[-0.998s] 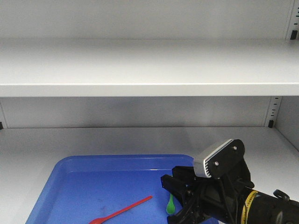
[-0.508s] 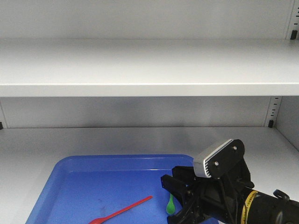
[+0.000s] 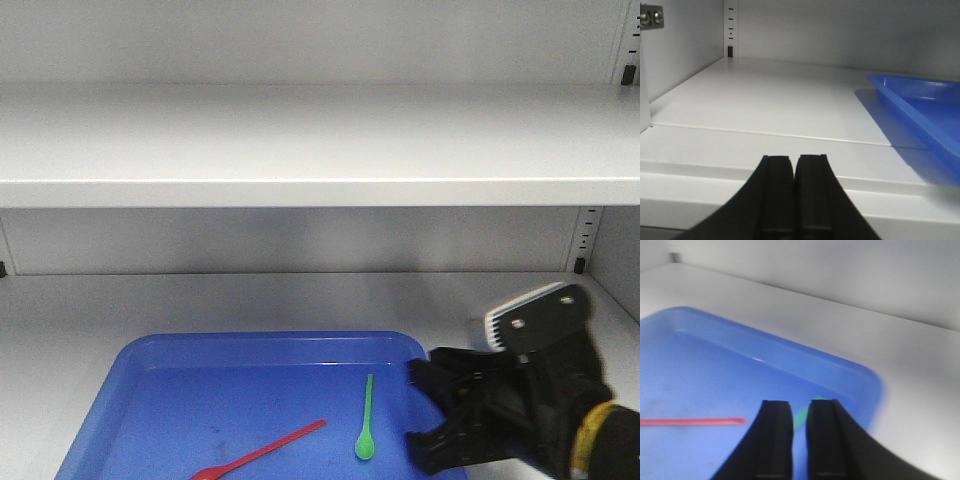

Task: Sort red and green spoons into left cabinet

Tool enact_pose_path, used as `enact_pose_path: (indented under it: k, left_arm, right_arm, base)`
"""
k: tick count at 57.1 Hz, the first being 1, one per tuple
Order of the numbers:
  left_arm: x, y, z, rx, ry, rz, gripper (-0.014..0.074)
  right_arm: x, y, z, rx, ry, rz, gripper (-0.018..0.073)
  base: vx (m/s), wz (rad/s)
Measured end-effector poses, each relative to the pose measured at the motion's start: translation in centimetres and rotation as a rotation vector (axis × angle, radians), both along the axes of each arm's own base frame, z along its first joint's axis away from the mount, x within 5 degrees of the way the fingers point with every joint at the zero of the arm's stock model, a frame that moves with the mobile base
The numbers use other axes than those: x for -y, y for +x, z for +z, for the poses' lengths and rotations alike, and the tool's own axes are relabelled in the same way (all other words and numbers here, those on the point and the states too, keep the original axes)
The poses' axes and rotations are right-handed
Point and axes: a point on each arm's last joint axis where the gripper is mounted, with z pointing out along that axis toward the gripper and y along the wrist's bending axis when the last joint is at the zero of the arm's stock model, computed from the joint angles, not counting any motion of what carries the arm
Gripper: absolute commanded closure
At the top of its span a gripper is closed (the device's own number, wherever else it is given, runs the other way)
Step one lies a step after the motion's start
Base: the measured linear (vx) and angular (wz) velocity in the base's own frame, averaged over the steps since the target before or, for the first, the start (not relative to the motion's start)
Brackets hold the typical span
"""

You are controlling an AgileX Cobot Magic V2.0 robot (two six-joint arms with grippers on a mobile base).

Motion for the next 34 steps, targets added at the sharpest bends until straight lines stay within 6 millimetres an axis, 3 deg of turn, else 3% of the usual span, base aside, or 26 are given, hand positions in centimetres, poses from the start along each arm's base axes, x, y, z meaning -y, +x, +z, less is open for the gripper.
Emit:
enact_pose_path:
  k: [5,13,25,34]
  left_arm:
    - [0.0,0.0,0.0,0.000,0.000,0.000,0.0603]
    - [0.0,0.0,0.0,0.000,0.000,0.000,0.0603]
    - [0.0,0.0,0.0,0.000,0.000,0.000,0.0603]
    - [0.0,0.0,0.0,0.000,0.000,0.000,0.0603]
  right_arm:
    - [1.3,-1.0,0.6,-0.024,-0.048,-0.055,0.0576]
    - [3.6,-2.6,0.8,-0.014,-0.081,-0.107,0.0571]
    - [8.2,-6.8,-1.6,0.140,0.032,-0.240,0.0567]
    - [10.5,-10.4,-3.7,0.218,0.087,-0.367,0.0566]
  base:
    - [0.00,0.00]
    - [0.00,0.00]
    - [0.00,0.00]
    - [0.00,0.00]
